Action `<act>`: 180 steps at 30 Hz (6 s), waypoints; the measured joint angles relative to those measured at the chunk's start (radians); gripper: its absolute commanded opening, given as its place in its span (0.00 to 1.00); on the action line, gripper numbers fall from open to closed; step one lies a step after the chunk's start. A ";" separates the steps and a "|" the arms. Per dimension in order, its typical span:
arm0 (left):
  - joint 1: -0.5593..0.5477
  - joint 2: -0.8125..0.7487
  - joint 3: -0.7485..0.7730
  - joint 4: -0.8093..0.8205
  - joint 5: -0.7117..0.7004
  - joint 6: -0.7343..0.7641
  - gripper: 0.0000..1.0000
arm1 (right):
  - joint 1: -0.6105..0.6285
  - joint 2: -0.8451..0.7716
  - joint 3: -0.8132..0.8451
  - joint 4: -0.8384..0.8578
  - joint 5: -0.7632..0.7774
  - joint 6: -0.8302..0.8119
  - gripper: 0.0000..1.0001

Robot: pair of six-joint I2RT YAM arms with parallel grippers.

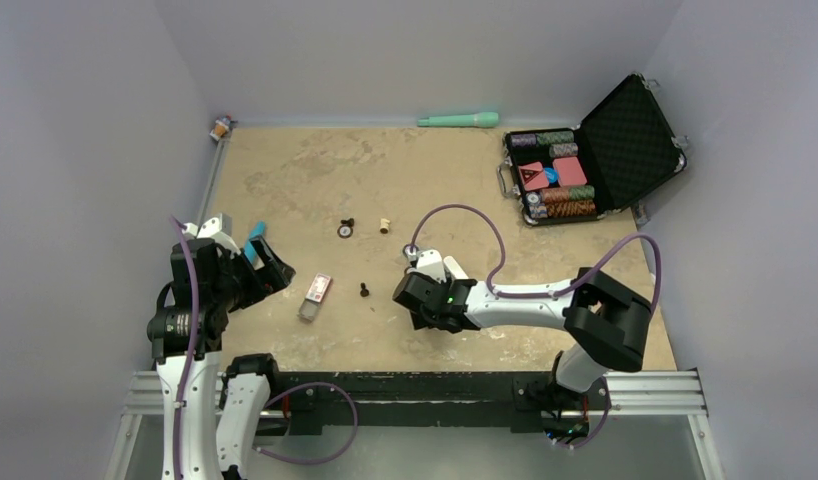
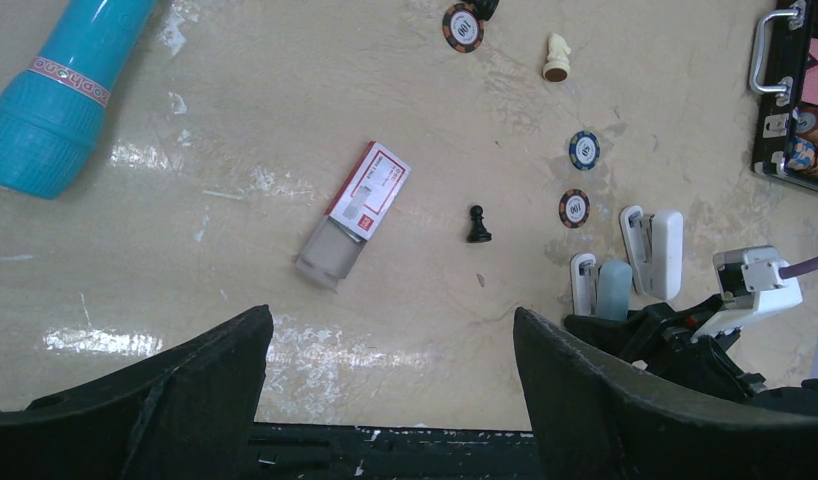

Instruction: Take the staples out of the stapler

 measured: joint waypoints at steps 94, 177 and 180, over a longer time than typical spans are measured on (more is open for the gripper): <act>-0.021 -0.232 -0.450 0.496 0.731 -0.331 1.00 | 0.051 -0.646 -0.295 0.633 -0.356 0.387 0.00; -0.028 -0.344 -0.796 1.610 0.753 -1.187 0.60 | 0.051 -0.272 -0.161 1.138 -0.381 0.370 0.00; -0.029 -0.347 -0.795 1.599 0.753 -1.182 0.44 | 0.051 -0.272 -0.161 1.131 -0.378 0.367 0.00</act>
